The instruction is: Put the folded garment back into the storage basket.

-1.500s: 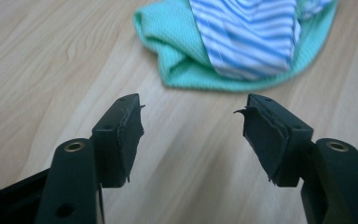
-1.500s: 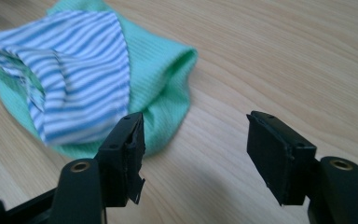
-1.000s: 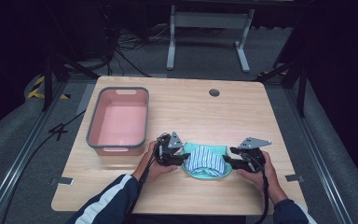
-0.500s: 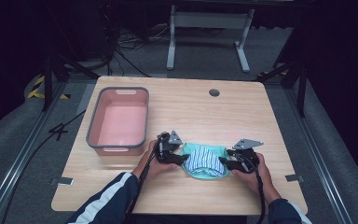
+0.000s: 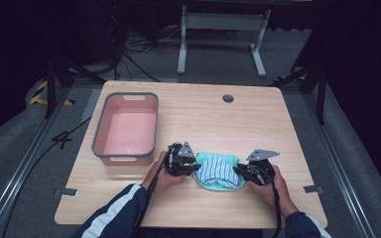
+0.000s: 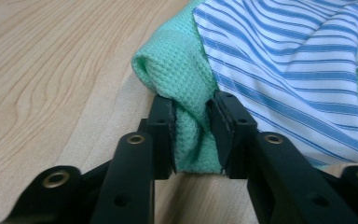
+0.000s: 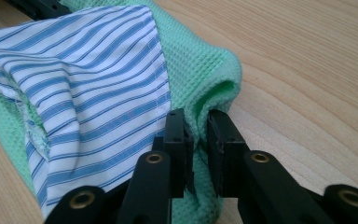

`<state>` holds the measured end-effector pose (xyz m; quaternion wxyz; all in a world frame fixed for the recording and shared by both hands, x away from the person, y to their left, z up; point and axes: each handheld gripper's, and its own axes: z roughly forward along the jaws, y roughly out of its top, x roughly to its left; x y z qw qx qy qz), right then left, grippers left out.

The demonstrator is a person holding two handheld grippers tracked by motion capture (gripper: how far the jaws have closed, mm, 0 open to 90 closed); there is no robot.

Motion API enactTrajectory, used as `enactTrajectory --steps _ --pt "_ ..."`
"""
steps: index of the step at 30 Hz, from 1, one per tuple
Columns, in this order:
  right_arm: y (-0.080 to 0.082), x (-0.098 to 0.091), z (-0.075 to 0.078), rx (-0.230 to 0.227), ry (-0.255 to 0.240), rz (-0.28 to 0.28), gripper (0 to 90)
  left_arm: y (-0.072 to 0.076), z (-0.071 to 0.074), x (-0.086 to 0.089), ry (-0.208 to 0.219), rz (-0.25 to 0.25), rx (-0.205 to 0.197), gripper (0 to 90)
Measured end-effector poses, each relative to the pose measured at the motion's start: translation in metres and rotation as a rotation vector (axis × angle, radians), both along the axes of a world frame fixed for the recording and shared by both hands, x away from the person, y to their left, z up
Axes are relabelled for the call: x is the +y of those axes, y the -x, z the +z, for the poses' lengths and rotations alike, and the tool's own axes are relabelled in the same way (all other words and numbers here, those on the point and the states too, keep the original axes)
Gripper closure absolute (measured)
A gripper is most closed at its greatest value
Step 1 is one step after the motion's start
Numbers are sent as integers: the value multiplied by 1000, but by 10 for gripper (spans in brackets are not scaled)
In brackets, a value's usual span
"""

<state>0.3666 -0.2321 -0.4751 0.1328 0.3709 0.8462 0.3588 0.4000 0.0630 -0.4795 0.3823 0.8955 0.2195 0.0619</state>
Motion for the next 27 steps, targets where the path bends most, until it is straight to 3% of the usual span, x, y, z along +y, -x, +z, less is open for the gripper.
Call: enactTrajectory --steps 7,13,22,27 --pt "3 1 1 0 9 3 813 1 0 0 2 -25 -1 818" --pt "4 0 4 -4 1 2 817 2 1 -1 -1 -20 12 833" --pt "7 -1 8 -12 -8 5 817 4 7 -2 -36 -37 -15 839" --pt "9 -2 14 -28 -20 4 817 6 12 -1 -24 -38 -26 840"
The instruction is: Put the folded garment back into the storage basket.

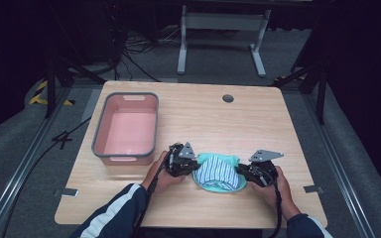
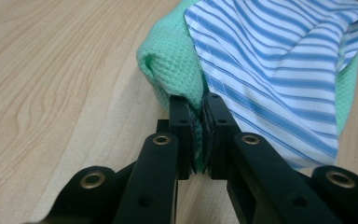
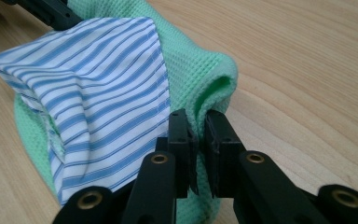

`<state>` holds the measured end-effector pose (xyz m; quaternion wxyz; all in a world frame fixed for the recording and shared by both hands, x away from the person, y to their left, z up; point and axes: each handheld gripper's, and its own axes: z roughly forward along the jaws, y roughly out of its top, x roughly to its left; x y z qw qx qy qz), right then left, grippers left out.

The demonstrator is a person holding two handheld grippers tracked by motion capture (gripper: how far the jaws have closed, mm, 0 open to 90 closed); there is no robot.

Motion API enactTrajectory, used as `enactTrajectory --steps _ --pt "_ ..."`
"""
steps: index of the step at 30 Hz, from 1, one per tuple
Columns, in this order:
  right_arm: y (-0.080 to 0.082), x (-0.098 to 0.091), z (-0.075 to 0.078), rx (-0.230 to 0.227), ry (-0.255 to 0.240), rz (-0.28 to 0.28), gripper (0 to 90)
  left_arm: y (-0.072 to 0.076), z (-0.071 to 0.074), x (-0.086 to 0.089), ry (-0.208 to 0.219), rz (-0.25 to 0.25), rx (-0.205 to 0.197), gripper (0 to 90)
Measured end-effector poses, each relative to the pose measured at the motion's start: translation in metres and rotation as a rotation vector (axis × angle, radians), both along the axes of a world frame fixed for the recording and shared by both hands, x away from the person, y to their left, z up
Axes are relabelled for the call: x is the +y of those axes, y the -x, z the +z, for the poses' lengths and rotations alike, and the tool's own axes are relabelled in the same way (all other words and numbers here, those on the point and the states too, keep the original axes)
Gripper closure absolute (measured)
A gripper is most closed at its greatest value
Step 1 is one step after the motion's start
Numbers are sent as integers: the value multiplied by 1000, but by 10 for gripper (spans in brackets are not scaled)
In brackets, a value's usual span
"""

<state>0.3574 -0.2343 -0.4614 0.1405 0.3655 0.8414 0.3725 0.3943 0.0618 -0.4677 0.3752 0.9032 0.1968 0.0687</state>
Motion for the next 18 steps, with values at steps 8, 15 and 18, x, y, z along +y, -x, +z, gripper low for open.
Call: enactTrajectory --steps 8,15,18 --pt "3 0 7 -8 -17 2 823 1 7 2 12 5 -11 840" --pt "4 0 14 -19 -29 3 824 2 14 2 16 3 -18 840" --pt "5 0 17 -22 -33 -4 824 2 18 3 22 3 -25 841"
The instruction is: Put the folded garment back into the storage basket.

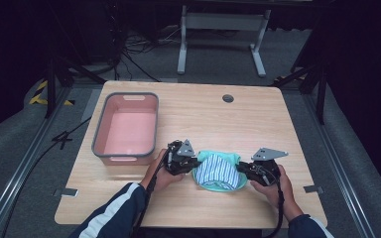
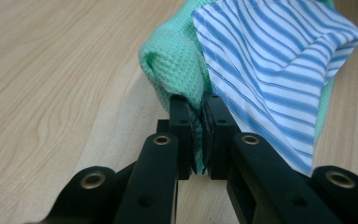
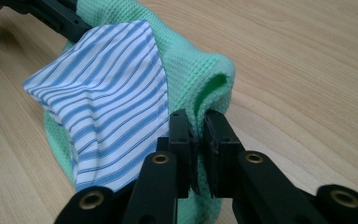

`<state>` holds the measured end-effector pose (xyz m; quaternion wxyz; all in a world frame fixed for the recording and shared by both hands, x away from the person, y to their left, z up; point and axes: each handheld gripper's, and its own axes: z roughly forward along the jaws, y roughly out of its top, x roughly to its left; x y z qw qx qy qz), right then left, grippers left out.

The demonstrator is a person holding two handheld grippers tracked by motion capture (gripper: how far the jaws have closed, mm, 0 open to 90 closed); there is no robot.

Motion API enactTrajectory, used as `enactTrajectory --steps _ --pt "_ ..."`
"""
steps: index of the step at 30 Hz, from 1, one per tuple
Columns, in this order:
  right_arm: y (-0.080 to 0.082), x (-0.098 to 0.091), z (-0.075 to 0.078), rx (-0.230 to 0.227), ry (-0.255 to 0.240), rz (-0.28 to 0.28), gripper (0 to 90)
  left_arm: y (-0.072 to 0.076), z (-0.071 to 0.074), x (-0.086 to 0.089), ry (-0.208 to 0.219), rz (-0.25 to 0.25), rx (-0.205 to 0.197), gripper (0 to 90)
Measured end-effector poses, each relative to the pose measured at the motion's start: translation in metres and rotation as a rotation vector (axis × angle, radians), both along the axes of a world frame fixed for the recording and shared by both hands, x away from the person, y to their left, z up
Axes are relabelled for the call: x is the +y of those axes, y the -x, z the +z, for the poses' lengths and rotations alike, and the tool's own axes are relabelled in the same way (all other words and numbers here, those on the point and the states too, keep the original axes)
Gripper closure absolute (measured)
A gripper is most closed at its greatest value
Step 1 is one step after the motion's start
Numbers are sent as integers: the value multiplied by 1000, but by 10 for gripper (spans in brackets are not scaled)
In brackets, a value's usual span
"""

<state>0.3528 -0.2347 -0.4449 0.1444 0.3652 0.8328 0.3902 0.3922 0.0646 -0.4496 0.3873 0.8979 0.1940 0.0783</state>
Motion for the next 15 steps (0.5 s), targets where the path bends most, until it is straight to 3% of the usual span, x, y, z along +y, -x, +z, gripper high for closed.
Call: enactTrajectory --steps 9,11,15 --pt "-4 3 9 -4 -6 -15 826 0 16 -2 -11 4 -1 842" --pt "-4 6 11 -17 17 -14 828 1 21 -2 -25 -6 -10 842" --pt "-6 14 18 -17 14 -4 828 3 30 -2 -28 1 -26 842"
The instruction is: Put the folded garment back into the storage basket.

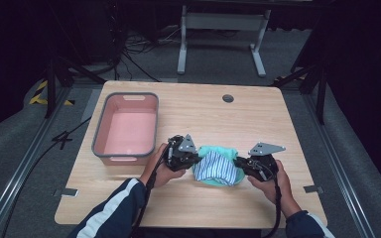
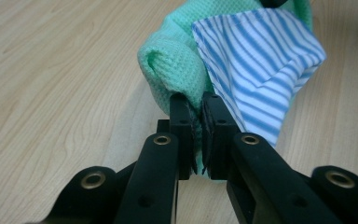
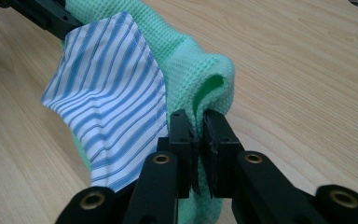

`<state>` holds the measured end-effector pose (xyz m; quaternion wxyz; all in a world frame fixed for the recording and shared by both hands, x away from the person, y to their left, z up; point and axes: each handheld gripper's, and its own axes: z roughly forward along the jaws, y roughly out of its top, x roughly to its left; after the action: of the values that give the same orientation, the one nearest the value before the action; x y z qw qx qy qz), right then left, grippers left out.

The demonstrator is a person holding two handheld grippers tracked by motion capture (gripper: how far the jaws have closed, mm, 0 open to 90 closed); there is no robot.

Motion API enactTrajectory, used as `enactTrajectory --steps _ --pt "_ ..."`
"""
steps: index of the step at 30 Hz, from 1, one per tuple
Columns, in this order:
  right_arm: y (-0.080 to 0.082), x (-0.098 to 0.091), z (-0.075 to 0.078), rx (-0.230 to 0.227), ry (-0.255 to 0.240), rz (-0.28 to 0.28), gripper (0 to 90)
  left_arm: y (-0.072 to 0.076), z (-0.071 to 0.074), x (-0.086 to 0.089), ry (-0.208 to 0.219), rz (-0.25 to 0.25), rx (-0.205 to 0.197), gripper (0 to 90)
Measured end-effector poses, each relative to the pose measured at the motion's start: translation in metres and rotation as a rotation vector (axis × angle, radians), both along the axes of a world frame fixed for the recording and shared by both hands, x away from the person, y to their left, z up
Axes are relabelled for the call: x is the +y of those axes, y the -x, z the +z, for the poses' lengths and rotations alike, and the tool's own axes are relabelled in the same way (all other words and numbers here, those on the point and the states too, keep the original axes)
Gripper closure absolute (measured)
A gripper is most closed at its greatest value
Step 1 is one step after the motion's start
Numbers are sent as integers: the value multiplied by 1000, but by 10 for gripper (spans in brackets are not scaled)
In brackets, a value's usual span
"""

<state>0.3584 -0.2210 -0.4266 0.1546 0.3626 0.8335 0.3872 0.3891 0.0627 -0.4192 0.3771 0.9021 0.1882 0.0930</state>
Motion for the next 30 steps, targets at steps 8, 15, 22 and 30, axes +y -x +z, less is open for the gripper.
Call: enactTrajectory --steps 8,15,22,30 --pt "-6 11 14 10 5 -15 828 -1 19 14 1 23 -18 842" --pt "-11 21 30 -6 0 0 828 -5 34 26 3 47 -38 843" --pt "-16 31 52 -38 -7 7 828 -4 51 36 -9 64 -71 843" --pt "-20 46 72 -68 -8 22 828 -3 69 50 13 90 -108 843"
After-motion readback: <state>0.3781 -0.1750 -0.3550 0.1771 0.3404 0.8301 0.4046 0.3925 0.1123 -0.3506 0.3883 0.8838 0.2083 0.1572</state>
